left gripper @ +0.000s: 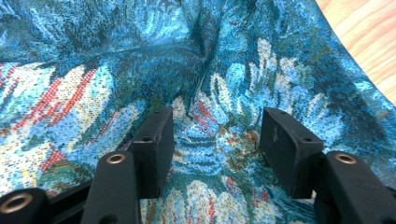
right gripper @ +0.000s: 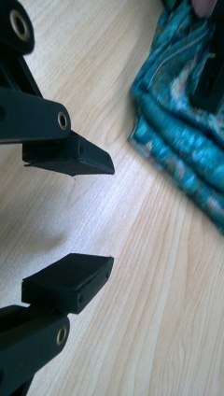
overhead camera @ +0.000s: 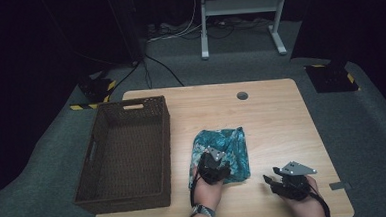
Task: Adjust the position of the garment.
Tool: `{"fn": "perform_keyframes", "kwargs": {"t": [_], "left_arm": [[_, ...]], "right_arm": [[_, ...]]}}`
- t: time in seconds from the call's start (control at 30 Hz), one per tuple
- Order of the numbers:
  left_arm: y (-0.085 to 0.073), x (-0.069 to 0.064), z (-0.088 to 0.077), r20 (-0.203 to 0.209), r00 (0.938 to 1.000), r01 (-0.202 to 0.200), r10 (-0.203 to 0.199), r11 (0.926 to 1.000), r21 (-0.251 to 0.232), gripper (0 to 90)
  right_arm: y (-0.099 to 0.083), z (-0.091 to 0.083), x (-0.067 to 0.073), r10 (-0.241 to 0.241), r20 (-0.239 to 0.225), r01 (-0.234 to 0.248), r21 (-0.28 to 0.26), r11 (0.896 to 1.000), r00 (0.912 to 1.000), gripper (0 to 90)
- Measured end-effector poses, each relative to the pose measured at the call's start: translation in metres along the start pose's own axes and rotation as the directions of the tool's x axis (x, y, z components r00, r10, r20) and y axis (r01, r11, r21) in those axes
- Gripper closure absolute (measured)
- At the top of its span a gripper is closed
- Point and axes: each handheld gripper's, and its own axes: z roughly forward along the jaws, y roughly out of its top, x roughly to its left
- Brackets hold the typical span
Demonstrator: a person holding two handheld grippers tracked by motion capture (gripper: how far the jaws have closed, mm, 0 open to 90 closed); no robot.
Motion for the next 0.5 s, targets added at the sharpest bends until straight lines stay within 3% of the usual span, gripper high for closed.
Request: {"fn": "perform_keyframes", "kwargs": {"t": [0.5], "left_arm": [[-0.009,0.026,-0.01,-0.039,0.9992,0.007,-0.008,0.9999,-0.007,43.9]], "right_arm": [[-0.005,0.004,-0.008,0.028,0.023,-0.028,0.019,0.999,0.9994,42.9]]}}
